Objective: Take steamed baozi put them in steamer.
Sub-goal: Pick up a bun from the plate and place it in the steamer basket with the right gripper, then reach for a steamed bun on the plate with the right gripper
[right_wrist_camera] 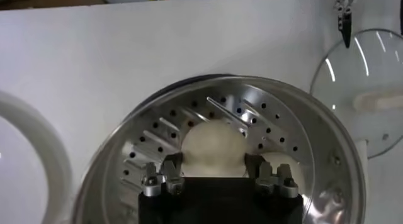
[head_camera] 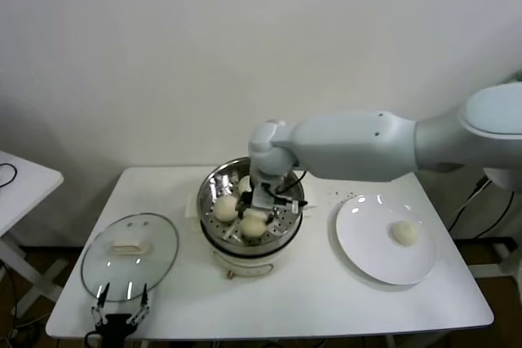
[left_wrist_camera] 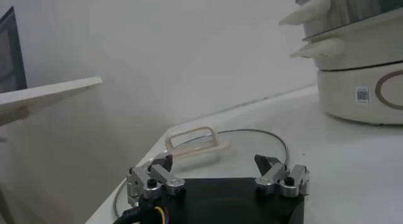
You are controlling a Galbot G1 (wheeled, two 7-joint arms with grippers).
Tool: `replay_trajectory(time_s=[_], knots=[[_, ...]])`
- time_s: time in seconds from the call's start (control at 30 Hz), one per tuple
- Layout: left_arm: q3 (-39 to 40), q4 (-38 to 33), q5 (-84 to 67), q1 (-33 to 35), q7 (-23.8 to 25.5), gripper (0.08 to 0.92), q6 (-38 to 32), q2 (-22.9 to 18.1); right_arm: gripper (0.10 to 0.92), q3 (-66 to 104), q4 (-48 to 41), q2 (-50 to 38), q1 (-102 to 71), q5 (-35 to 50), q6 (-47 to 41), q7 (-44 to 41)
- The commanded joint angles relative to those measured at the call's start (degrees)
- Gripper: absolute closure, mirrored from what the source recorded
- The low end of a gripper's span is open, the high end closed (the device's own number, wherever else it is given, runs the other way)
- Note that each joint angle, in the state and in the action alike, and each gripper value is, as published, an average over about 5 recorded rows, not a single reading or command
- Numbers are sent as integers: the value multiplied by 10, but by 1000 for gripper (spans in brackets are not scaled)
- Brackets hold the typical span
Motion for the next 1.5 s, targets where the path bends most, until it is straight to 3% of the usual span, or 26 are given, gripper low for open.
replay_trajectory(time_s=[0.03,0.3,0.47,0.67,0.87,1.1,1.5], knots=[[0,1,0,0,0,177,0,-1,363,8,-28,28,-34,-24,14,7],[-2,-3,-1,1,1,177,2,-1,221,-9,-25,-10,56,71,56,-19],[-4,-5,-1,3,2,177,2,-1,203,-76,-44,-69,155,178,74,-77],[-8,-7,-2,5,2,177,2,2,203,-213,-30,-189,270,313,-44,-112],[-5,-10,-10,4,3,177,3,3,203,-250,-16,-320,223,300,-162,-72],[-1,-3,-7,0,3,177,0,0,203,-163,-57,-439,71,183,-211,-62],[-4,7,7,8,2,177,-3,-3,203,52,-177,-436,-187,89,-191,-45]])
